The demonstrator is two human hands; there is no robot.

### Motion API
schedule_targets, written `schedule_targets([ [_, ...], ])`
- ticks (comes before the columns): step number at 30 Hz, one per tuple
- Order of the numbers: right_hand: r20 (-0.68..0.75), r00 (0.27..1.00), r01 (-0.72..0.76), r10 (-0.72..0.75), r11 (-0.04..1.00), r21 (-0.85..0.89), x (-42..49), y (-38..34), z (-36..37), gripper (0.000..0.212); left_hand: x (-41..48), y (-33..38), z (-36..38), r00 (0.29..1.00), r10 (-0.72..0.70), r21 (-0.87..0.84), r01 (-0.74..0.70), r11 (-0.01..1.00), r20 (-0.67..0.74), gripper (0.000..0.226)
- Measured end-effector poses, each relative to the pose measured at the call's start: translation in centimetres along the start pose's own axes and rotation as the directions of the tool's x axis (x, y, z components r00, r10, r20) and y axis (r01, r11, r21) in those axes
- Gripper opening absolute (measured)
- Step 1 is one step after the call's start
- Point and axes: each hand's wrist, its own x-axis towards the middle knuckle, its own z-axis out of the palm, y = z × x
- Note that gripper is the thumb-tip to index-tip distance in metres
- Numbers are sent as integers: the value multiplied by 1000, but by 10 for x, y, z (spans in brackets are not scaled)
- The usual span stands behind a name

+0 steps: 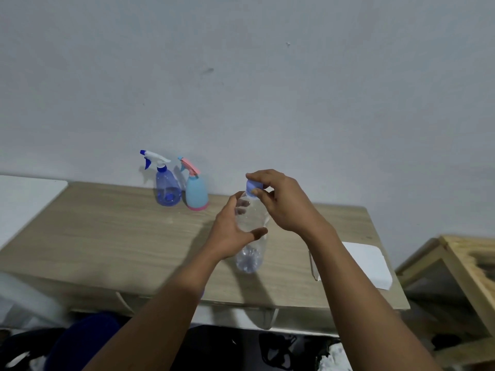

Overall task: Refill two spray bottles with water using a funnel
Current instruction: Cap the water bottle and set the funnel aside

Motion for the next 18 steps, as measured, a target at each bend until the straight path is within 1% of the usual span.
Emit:
schedule_targets([
  [7, 94, 995, -43, 25, 981, 191, 3, 10, -9, 36, -2, 2, -3, 1000, -5, -45, 6, 999, 27, 95],
  [12, 199, 980, -49, 11, 981, 186, 10, 12, -19, 34, -1, 4, -7, 999, -9, -38, 11, 999, 50, 91],
  [14, 188, 982, -59, 22, 980, 192, 11, 13, -19, 33, 0, 5, -8, 998, -7, -37, 9, 999, 56, 90],
  [18, 116, 990, -99, 78, 978, 185, 16, 14, -14, 32, 0, 5, -6, 999, 4, -36, -2, 999, 34, 90],
])
